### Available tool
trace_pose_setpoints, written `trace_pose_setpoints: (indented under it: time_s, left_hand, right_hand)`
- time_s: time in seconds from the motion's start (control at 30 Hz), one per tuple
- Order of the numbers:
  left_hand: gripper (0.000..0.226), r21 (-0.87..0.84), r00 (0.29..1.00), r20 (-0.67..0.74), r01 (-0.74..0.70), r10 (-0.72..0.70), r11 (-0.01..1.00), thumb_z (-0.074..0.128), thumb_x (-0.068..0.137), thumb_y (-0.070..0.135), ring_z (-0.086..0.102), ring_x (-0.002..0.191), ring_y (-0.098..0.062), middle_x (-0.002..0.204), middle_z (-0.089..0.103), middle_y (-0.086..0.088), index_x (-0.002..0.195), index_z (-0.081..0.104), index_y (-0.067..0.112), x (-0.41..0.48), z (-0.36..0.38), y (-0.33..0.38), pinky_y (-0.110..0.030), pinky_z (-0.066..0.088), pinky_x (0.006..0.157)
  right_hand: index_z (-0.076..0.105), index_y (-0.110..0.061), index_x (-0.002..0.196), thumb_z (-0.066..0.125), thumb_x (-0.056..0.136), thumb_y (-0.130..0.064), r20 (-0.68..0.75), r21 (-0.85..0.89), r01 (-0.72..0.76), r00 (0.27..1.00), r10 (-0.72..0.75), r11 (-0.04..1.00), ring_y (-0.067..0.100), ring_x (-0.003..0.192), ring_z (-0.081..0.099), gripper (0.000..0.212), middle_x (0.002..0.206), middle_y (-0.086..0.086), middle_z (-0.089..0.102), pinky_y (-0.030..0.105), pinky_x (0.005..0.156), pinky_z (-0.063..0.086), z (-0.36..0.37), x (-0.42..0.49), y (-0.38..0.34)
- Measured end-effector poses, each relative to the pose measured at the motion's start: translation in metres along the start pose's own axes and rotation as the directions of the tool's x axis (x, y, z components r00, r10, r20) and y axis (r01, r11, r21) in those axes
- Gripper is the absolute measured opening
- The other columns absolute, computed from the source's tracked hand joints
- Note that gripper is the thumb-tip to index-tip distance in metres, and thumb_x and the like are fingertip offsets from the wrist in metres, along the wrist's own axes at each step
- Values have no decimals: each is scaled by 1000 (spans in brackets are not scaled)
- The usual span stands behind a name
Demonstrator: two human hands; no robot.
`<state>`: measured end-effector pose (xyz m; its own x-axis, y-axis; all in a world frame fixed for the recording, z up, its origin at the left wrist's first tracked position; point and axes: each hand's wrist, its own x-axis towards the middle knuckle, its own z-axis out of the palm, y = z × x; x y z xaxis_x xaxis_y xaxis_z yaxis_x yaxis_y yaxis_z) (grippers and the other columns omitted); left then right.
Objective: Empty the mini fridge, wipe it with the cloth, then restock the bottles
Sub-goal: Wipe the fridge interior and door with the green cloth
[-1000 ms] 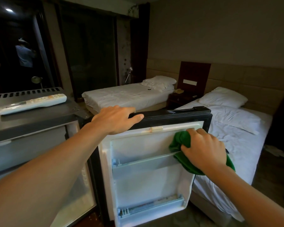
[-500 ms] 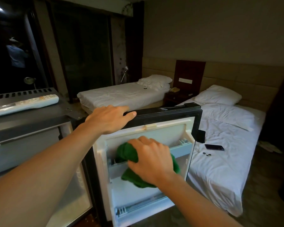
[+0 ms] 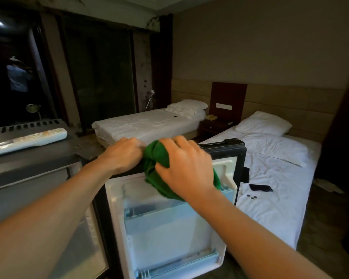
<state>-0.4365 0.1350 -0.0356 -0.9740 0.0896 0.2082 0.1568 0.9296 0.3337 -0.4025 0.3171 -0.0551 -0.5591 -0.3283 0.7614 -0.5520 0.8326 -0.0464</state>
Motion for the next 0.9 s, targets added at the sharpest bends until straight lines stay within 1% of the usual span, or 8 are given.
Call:
trace_pose_setpoints:
  time_s: [0.17,0.27,0.43,0.53,0.63,0.73,0.8,0.9]
  left_hand:
    - [26,-21,1000,-7,-12,12,1000,48,98,25,59,96,-14,105,68,5,93,69,38,-4,1,-3,-41,50,88]
    - [28,55,999,-44,9,-6,998,44,100,29,58,84,-17,95,67,1,93,71,26,-7,6,5,-37,48,72]
    - [30,235,981,-195,20,26,972,33,103,40,43,64,-8,83,56,7,109,61,30,-26,13,25,-30,29,57]
    - [38,310,950,-300,13,85,951,29,104,41,53,75,-17,96,61,1,131,52,29,-42,24,30,-31,35,57]
    - [39,357,800,-480,-196,359,913,39,99,34,57,102,-27,116,63,-9,129,58,15,-65,44,32,-38,41,85]
    - [33,473,672,-369,-459,642,752,46,95,25,60,92,-30,103,65,-13,111,68,7,-88,77,36,-41,46,77]
    - [39,396,807,-194,-456,558,797,40,96,35,63,90,-30,102,66,-9,113,65,10,-95,101,39,-39,50,69]
    - [41,341,964,-46,-230,261,911,38,99,49,60,101,-30,112,63,-6,115,58,18,-89,120,35,-36,41,70]
  right_hand:
    - [55,-22,118,59,89,-43,226,-142,-307,916,332,941,13,63,55,36,80,-4,52,24,51,44,-31,18,71]
    - [55,-21,121,61,88,-41,152,-213,-485,841,519,848,24,70,58,39,89,5,59,28,56,41,-52,-9,130]
    - [54,-27,118,67,82,-41,36,131,-617,785,619,776,33,89,61,41,99,8,65,39,71,49,-35,-78,144]
    - [54,-27,110,66,81,-38,-2,392,-724,617,787,568,27,91,60,33,94,1,62,38,79,48,-9,-99,128]
    - [54,-22,108,65,83,-37,-13,572,-749,401,916,336,28,98,60,31,92,-4,57,36,83,45,12,-117,121]
    - [50,-25,119,63,85,-37,-8,650,-713,341,940,264,23,95,59,39,96,-5,57,32,81,45,24,-140,109]
    - [44,-35,125,62,85,-36,0,683,-700,286,958,209,18,90,59,44,102,-5,59,32,80,46,35,-157,99]
    - [38,-47,128,61,84,-38,45,638,-749,267,963,178,25,103,61,51,118,0,63,42,91,48,56,-194,82]
